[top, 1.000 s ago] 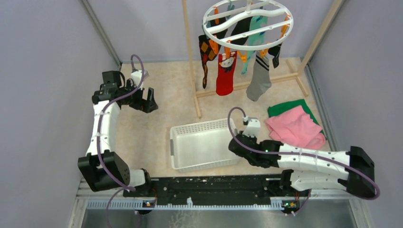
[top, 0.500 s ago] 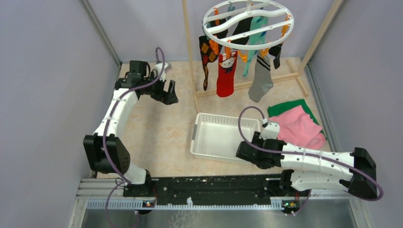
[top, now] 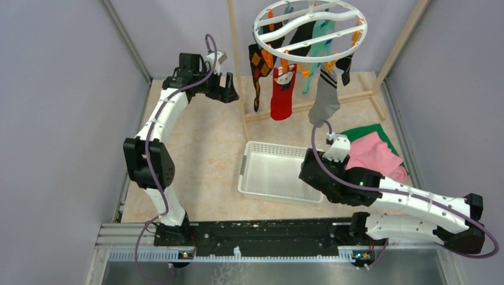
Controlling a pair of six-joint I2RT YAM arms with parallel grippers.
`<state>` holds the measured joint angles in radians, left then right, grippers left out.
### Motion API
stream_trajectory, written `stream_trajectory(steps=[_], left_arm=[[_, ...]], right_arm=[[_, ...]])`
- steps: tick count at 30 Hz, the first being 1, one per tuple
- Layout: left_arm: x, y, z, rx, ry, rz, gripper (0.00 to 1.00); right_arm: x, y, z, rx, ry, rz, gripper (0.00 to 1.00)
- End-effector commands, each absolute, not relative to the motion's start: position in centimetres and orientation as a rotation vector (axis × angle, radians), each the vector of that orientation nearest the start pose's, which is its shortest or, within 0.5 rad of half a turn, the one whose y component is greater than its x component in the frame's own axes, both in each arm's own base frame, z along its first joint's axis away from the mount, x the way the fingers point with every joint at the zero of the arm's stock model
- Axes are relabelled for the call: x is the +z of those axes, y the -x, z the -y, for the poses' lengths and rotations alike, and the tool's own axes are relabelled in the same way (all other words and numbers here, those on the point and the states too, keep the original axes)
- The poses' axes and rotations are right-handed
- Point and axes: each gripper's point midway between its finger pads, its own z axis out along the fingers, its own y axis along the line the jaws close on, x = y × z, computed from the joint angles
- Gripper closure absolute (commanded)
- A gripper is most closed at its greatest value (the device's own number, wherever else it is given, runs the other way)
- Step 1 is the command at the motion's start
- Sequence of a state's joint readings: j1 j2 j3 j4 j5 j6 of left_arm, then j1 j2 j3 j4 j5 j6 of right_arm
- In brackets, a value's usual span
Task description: Remove the socks clipped to the hanger
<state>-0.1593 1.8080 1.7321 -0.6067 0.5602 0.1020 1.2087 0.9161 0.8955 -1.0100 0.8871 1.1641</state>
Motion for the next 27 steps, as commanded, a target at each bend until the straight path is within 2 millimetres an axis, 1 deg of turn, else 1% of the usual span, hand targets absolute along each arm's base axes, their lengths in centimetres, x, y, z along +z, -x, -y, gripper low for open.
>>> stream_trajectory(steps=[1, 2, 3, 5, 7, 9, 11, 13, 16, 18, 21, 22, 24, 27], left_arm=[[27.0, -48.5, 17.0, -0.648, -0.537, -1.997, 0.01], [27.5, -49.1, 17.2, -0.645, -0.527, -1.963, 0.01], [27.8, -49.4, 17.3, -0.650, -0.516, -1.945, 0.01], [29.0, -50.4, 17.7, -0.649, -0.487, -1.876, 0.01], [30.3, -51.1, 18.3, -0.636, -0.494, -1.796, 0.01], [30.9, -51.6, 18.9, -0.614, -0.517, -1.750, 0.01], [31.1, -52.1, 19.5, -0.602, -0.529, -1.730, 0.01], [30.9, -52.5, 20.0, -0.611, -0.536, -1.728, 0.01], [30.3, -53.0, 20.0, -0.607, -0.529, -1.730, 0.01], [30.2, -52.9, 20.2, -0.612, -0.538, -1.721, 0.09], [30.4, -52.6, 20.1, -0.608, -0.545, -1.699, 0.25], [30.7, -52.6, 19.8, -0.573, -0.564, -1.678, 0.30], [31.4, -52.5, 18.9, -0.500, -0.569, -1.647, 0.34], [33.2, -52.5, 17.1, -0.350, -0.573, -1.568, 0.37]], right_arm=[[23.3, -19.1, -19.3, 0.317, -0.065, -2.029, 0.17], [24.1, -19.4, -19.7, 0.314, -0.022, -2.008, 0.13], [24.9, -19.7, -20.2, 0.323, -0.002, -1.984, 0.12], [26.7, -20.1, -21.1, 0.362, 0.027, -1.933, 0.09], [28.4, -20.3, -21.8, 0.409, 0.034, -1.893, 0.07], [29.5, -20.4, -22.4, 0.447, 0.043, -1.868, 0.04], [30.0, -20.4, -22.8, 0.470, 0.046, -1.859, 0.01], [30.0, -20.5, -23.1, 0.476, 0.048, -1.860, 0.01], [29.5, -20.8, -23.4, 0.473, 0.043, -1.871, 0.03], [29.3, -20.9, -23.5, 0.474, 0.035, -1.876, 0.05], [29.0, -21.0, -23.6, 0.479, 0.028, -1.882, 0.09], [29.0, -21.0, -23.5, 0.480, 0.028, -1.884, 0.10], [28.9, -21.0, -23.5, 0.488, 0.021, -1.883, 0.12], [28.6, -20.8, -23.3, 0.500, 0.017, -1.889, 0.12]])
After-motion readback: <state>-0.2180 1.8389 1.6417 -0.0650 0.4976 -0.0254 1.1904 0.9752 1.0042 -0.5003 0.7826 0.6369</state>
